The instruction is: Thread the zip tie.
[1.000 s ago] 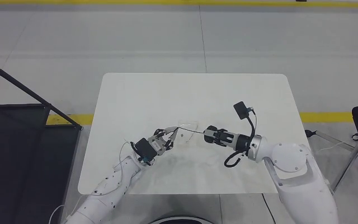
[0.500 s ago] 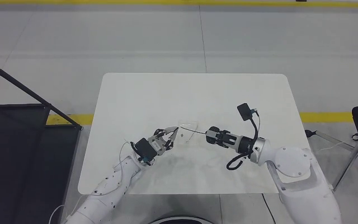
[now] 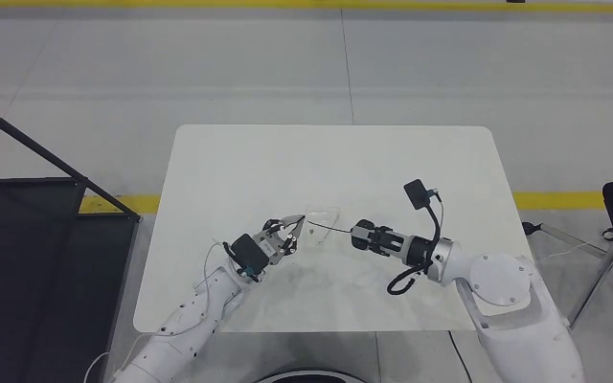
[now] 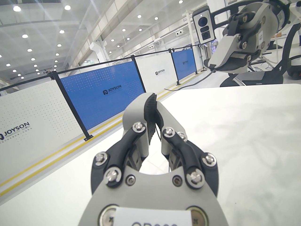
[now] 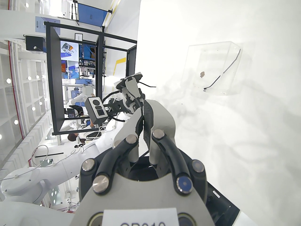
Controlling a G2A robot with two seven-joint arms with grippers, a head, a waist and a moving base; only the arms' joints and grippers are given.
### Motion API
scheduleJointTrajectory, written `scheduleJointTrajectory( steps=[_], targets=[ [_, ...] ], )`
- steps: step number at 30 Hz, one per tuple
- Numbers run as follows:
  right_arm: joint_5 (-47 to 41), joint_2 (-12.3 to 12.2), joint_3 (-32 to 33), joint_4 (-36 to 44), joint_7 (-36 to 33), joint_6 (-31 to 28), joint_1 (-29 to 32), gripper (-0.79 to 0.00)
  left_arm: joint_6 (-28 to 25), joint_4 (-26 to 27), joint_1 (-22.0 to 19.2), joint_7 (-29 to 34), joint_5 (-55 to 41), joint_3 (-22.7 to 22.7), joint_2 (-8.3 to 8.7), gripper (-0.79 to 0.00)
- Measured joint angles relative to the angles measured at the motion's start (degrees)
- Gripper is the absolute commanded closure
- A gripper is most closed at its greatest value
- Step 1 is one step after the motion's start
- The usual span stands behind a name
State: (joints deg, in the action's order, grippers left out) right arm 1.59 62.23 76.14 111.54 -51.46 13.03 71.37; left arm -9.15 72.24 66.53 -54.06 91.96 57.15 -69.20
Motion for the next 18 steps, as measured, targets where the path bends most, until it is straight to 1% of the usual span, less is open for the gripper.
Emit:
scheduleJointTrajectory(
  steps=[5,18],
  targets=[
    [0.44,-0.11,-0.51,0.33,0.03,0.21,0.14,0.000,-0.08,0.17,0.18,-0.39,0.08,0.26,-0.09,0.000],
    [-1.47,-0.13,-1.70,-1.52,0.12,1.75,-2.16,0.000,-0.23,0.34,0.49,-0.57,0.84,0.61,-0.28,0.000]
  ],
)
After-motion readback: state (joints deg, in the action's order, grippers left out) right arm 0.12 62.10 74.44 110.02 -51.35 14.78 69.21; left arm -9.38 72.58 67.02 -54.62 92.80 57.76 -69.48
